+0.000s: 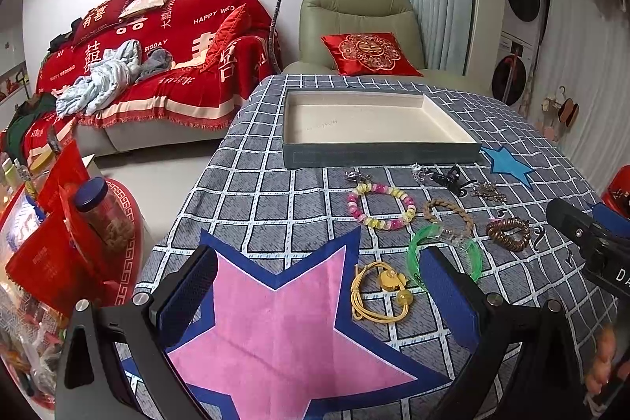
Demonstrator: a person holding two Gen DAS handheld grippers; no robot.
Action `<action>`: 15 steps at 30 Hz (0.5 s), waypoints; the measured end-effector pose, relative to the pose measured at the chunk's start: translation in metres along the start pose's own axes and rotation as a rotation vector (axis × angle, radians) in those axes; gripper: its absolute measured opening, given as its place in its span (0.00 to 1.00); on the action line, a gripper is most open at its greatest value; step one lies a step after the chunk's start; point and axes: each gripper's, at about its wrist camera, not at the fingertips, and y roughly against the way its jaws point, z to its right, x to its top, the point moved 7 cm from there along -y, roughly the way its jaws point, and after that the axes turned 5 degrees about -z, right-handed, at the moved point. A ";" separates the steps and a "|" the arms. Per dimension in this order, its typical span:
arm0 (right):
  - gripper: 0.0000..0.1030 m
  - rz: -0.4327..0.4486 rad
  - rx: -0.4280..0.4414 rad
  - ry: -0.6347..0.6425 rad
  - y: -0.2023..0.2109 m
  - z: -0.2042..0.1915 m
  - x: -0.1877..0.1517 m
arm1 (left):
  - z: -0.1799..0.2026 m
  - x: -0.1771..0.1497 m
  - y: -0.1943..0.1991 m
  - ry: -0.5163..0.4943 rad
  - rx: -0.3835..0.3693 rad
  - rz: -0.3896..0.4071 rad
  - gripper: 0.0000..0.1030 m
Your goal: Organize jewelry
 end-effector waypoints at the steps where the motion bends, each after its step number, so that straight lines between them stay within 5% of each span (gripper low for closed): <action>1: 1.00 0.000 0.001 0.000 0.001 0.000 0.000 | 0.000 0.000 0.000 0.000 0.000 0.000 1.00; 15: 1.00 0.001 0.001 0.002 0.003 -0.001 0.001 | 0.000 0.000 -0.001 0.000 0.000 -0.002 1.00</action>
